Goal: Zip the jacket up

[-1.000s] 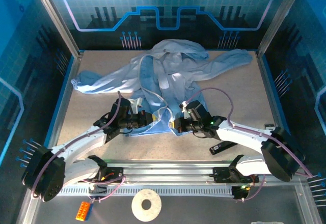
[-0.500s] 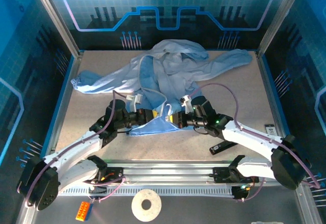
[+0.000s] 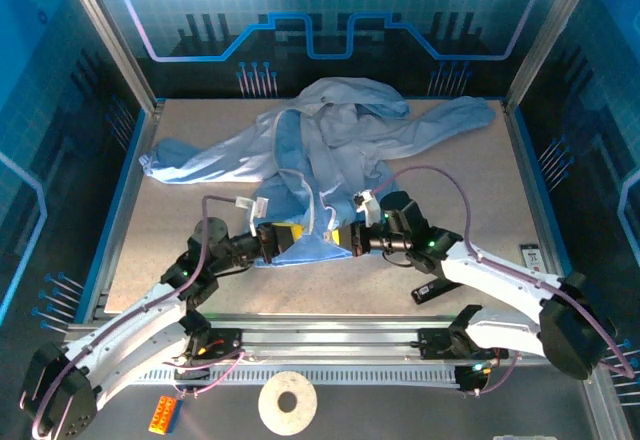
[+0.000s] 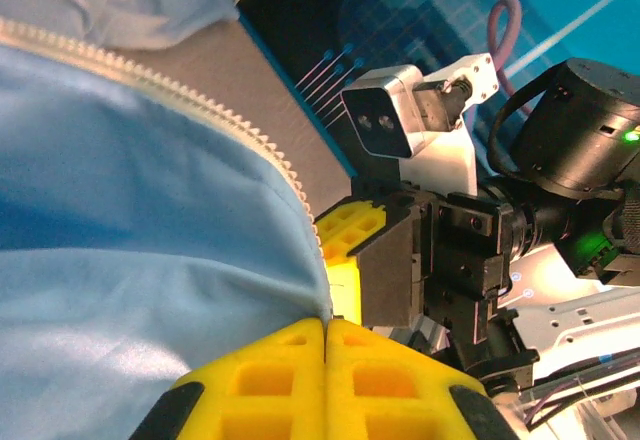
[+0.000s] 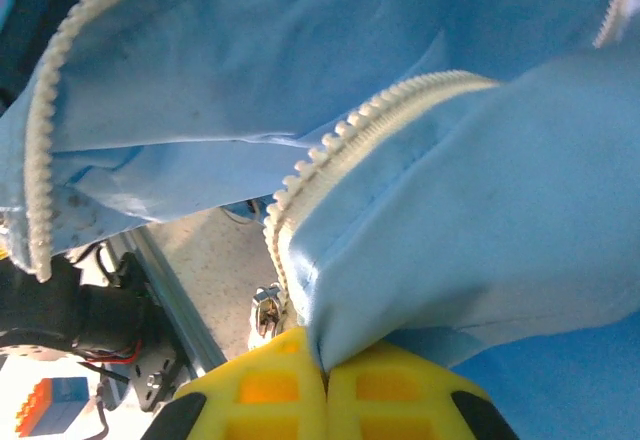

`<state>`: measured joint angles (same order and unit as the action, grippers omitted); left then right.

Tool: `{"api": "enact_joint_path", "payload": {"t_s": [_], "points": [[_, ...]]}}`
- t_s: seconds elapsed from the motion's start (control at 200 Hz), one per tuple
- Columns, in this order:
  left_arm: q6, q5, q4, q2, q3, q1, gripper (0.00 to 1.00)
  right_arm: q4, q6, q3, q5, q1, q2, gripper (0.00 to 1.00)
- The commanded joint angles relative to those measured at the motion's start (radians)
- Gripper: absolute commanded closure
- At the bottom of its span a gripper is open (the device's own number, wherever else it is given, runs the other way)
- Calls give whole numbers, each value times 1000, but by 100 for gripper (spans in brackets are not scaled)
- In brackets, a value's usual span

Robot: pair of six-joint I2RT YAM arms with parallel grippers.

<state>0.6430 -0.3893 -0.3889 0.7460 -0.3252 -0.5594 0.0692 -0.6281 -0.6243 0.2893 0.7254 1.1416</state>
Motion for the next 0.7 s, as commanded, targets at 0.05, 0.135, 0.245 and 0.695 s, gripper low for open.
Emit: {"api": "enact_joint_path", "payload": {"t_s": [0.05, 0.135, 0.245, 0.695], "points": [[23, -20, -262, 43, 31, -6, 100, 54, 63, -18, 109, -13, -36, 100], [56, -24, -347, 78, 55, -6, 100, 111, 31, 8, 160, -28, -36, 100], [40, -24, -348, 97, 58, -10, 100, 176, -2, 33, 198, -37, -36, 100], [15, 13, -374, 115, 55, -14, 100, 252, -45, 52, 237, -73, -31, 100]]}}
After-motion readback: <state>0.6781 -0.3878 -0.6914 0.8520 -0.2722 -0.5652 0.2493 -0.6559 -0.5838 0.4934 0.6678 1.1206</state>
